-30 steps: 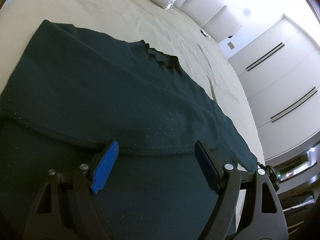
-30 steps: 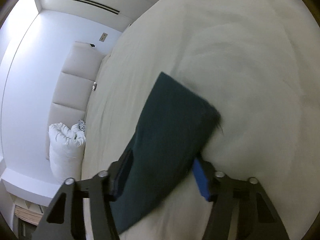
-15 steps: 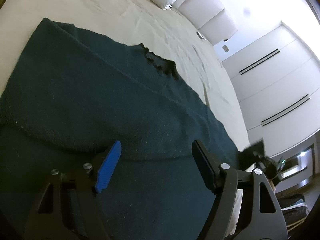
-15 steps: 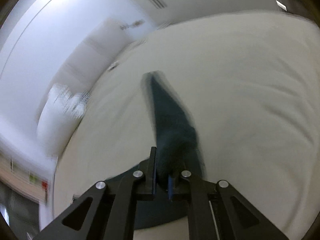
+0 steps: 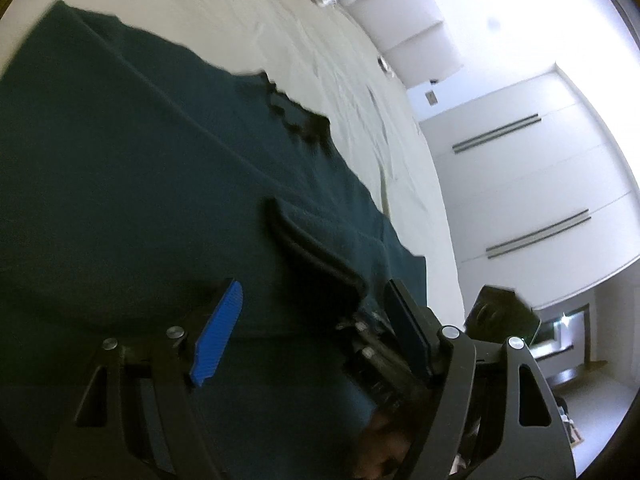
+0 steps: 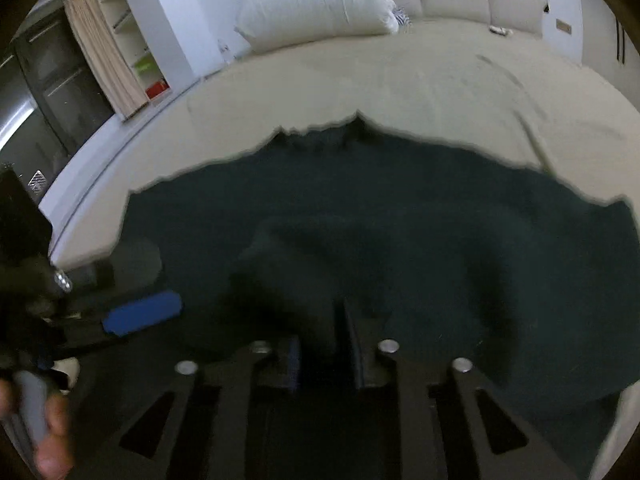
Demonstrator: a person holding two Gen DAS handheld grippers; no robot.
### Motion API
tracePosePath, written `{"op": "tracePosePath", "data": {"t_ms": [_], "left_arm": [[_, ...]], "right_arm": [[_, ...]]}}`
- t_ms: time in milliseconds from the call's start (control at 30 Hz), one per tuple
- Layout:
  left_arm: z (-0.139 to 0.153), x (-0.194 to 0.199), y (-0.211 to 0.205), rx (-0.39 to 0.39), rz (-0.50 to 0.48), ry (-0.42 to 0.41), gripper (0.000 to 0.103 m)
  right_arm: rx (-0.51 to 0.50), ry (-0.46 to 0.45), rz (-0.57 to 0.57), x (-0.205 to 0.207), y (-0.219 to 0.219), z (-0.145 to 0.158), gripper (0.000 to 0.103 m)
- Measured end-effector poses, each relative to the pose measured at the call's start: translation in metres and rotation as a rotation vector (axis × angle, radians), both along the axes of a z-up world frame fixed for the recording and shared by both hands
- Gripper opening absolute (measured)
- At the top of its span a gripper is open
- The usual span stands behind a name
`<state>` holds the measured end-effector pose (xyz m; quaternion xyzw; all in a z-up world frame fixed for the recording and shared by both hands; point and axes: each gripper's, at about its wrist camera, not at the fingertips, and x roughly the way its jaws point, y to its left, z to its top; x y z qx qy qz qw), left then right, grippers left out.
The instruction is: Fold small clothes
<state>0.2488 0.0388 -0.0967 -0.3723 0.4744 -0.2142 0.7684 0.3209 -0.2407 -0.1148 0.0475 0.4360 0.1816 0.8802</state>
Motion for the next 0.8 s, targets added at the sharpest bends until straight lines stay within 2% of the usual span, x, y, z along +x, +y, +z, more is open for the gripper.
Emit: {"op": "tracePosePath", "data": {"t_ms": [33, 100, 133, 200, 300, 367, 433, 467, 533, 567, 700, 800], "left_arm": [[-0.002, 0.003, -0.004, 0.001, -0.015, 0.016, 0.072], [-0.006, 0.008, -0.013, 0.006, -0.037, 0.030, 0.072], [-0.007, 0.010, -0.017, 0.012, -0.046, 0.037, 0.072], [-0.011, 0.017, -0.026, 0.022, -0.054, 0.049, 0.072], [-0.013, 0.025, -0.039, 0.054, -0.063, 0.070, 0.072], [-0.010, 0.031, -0.052, 0.101, -0.086, 0.071, 0.071], [-0.010, 0.035, -0.064, 0.156, -0.110, 0.075, 0.052], [-0.012, 0.037, -0.068, 0.168, -0.116, 0.086, 0.031], [-0.020, 0.040, -0.075, 0.185, -0.120, 0.108, 0.020], [-0.022, 0.041, -0.077, 0.196, -0.117, 0.108, 0.009], [-0.015, 0.039, -0.074, 0.196, -0.097, 0.081, 0.007], [0.004, 0.029, -0.052, 0.192, -0.058, 0.038, 0.007]], "right_arm": [[0.032, -0.031, 0.010, -0.006, -0.002, 0.000, 0.048], [0.094, -0.031, 0.040, -0.014, -0.010, 0.003, 0.063], [0.118, -0.034, 0.043, -0.021, -0.015, 0.007, 0.069], [0.151, -0.051, 0.020, -0.032, -0.031, 0.013, 0.072], [0.253, -0.039, -0.051, -0.050, -0.072, 0.014, 0.072], [0.358, -0.010, -0.110, -0.058, -0.103, 0.013, 0.072], [0.422, 0.009, -0.160, -0.063, -0.127, 0.009, 0.072], [0.453, 0.011, -0.182, -0.069, -0.140, 0.007, 0.072], [0.506, 0.020, -0.230, -0.077, -0.160, 0.001, 0.072], [0.545, 0.021, -0.257, -0.080, -0.172, -0.001, 0.072], [0.697, 0.020, -0.343, -0.088, -0.208, -0.001, 0.072], [0.786, 0.026, -0.403, -0.087, -0.233, -0.002, 0.072]]}}
